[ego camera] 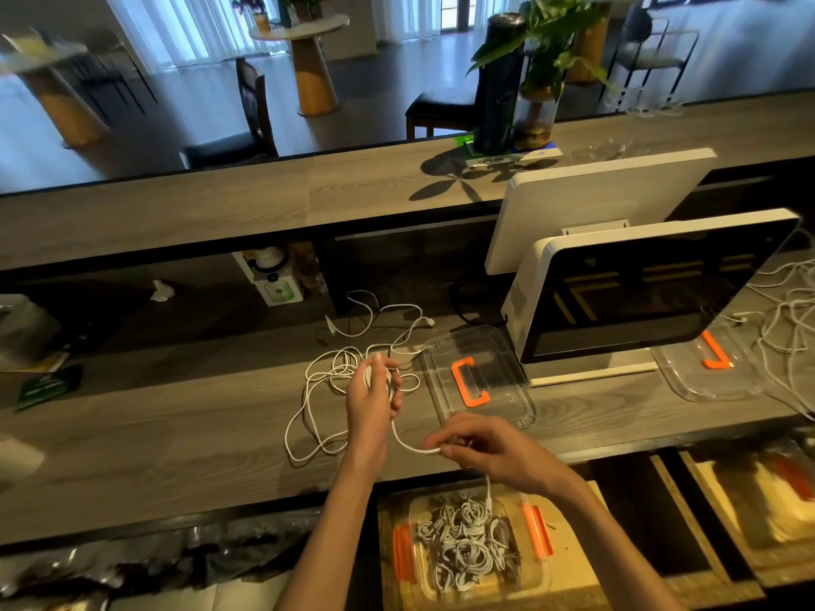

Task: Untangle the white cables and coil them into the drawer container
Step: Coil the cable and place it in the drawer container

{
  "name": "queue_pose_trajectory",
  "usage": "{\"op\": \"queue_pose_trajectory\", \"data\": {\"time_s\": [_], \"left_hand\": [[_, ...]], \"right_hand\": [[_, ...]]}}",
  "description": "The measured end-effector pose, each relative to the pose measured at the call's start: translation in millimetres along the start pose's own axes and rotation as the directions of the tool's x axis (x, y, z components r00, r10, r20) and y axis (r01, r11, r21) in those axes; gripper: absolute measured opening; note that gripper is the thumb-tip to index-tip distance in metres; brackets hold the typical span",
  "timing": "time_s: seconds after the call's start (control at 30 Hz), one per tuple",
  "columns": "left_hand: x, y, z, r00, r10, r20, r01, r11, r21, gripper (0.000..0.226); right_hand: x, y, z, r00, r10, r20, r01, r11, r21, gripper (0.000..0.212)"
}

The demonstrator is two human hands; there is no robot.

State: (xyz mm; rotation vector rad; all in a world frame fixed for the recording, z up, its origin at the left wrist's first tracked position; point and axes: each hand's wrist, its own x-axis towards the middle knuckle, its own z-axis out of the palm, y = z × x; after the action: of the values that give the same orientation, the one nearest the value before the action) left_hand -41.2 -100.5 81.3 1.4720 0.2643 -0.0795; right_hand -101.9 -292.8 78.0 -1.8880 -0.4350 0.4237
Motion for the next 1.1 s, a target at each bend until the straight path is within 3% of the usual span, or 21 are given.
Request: {"op": "queue_pose_trajectory", "data": {"time_s": [0.13, 0.27, 0.43, 0.57, 0.63, 0.87, 0.97, 1.1], "left_hand": [[-5, 4, 4, 0.991, -0.028, 0.127, 0.009, 0.989, 0.148, 0.040], [-13, 7, 8, 0.958, -0.120, 0.259, 0.019, 0.933, 0.360, 0.055], [-24, 6, 12, 0.821, -0.334, 0.462, 0.223, 0.934, 0.278, 0.078], [-27, 0, 6, 0.718, -0.271, 0.641, 0.112, 0.954, 0.277, 0.068], [-27, 1, 2, 0.714, -0.206, 0.669, 0.061, 0.970, 0.234, 0.055], [-24, 2, -9, 0.945, -0.032, 0.325, 0.001, 0.996, 0.094, 0.048], [-21, -1, -11, 0.983, -0.012, 0.182, 0.017, 0.999, -0.028, 0.048], [-19, 1, -12, 0.995, 0.005, 0.100, 0.016, 0.977, -0.212, 0.049]], "right_hand": [[5, -14, -4, 0.992, -0.022, -0.128, 0.047, 0.979, 0.198, 0.021], [14, -15, -8, 0.952, -0.033, -0.305, 0.088, 0.982, 0.168, 0.019], [21, -15, -16, 0.895, -0.060, -0.442, 0.125, 0.985, 0.121, 0.017], [19, -8, -17, 0.873, -0.070, -0.482, 0.098, 0.995, 0.033, 0.022], [16, -3, -21, 0.880, -0.056, -0.472, 0.072, 0.997, 0.015, 0.019], [3, 12, -39, 0.886, 0.033, -0.462, -0.029, 0.999, 0.015, 0.013], [2, 22, -34, 0.890, 0.092, -0.448, -0.101, 0.995, 0.002, 0.019], [2, 34, -23, 0.927, 0.150, -0.343, -0.164, 0.986, -0.012, 0.024]]}}
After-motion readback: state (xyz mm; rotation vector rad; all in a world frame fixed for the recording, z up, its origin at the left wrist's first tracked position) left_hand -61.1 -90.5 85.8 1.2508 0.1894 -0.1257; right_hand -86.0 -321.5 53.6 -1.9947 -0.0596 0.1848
